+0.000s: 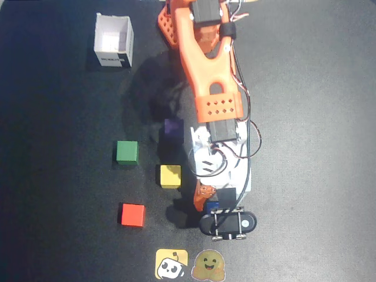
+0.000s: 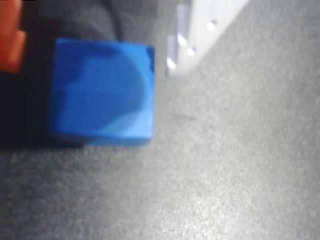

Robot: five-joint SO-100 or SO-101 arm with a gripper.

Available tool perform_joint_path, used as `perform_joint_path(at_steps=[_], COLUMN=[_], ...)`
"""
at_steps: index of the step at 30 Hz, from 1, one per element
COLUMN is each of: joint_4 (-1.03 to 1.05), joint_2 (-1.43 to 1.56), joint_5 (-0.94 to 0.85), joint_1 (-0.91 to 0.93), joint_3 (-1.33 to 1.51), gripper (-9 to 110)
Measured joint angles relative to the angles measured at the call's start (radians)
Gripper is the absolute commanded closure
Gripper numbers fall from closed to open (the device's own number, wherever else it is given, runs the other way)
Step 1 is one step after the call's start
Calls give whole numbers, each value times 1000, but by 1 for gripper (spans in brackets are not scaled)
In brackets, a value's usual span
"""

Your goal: Put the blue cube on top of the red cube.

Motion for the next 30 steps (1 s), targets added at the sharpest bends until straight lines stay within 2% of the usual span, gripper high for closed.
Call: perform_joint_path(at_steps=[16,21,24,30], joint_4=[-89,-106,-109,-114], joint_2=[-83,-87,-89,-92], joint_5=[15,21,23,21], joint_1=[-5,-5,-5,-5], joint_3=[0,0,0,0], gripper=[81,87,95,95])
